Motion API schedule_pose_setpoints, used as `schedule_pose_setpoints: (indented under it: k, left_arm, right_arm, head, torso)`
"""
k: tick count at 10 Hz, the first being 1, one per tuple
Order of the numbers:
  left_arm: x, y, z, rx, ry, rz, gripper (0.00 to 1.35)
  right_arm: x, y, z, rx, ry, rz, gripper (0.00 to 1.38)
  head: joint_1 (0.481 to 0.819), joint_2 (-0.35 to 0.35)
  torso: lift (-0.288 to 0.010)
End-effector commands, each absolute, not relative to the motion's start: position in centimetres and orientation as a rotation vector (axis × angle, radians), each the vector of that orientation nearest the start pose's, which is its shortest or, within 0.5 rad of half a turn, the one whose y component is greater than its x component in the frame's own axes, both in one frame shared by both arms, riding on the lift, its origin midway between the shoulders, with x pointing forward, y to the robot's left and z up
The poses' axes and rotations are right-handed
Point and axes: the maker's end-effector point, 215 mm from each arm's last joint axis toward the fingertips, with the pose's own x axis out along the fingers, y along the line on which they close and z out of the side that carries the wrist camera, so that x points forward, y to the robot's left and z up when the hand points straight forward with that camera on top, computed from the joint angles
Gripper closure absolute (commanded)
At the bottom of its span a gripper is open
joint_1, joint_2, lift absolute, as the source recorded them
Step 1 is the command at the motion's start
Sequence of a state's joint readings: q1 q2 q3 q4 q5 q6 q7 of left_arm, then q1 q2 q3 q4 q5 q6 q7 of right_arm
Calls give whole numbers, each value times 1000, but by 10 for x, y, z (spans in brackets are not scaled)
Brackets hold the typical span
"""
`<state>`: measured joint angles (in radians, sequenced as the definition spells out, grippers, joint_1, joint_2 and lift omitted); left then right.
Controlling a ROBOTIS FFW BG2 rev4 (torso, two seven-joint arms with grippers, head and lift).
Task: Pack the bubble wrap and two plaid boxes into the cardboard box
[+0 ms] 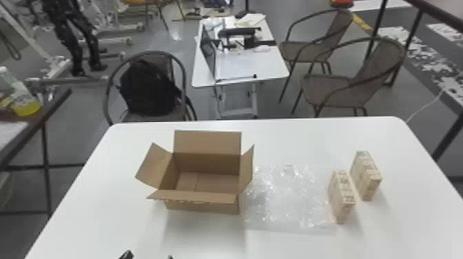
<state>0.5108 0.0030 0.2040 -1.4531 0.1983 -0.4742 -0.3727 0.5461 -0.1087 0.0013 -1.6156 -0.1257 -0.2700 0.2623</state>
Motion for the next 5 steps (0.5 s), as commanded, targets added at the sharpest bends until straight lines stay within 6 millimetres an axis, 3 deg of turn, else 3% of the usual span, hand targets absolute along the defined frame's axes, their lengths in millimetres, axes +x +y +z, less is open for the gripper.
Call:
schedule_pose_setpoints:
  k: [1,5]
  left_arm:
    - [362,290,-497,-108,114,-82,88]
    - [362,292,-495,-108,106,-78,90]
  right_arm:
    - [371,-207,-501,49,228,261,137]
    - [370,-207,-501,52,230,259,137]
  head:
    - [695,134]
    - [695,134]
  torso:
    - [-50]
    - [-50]
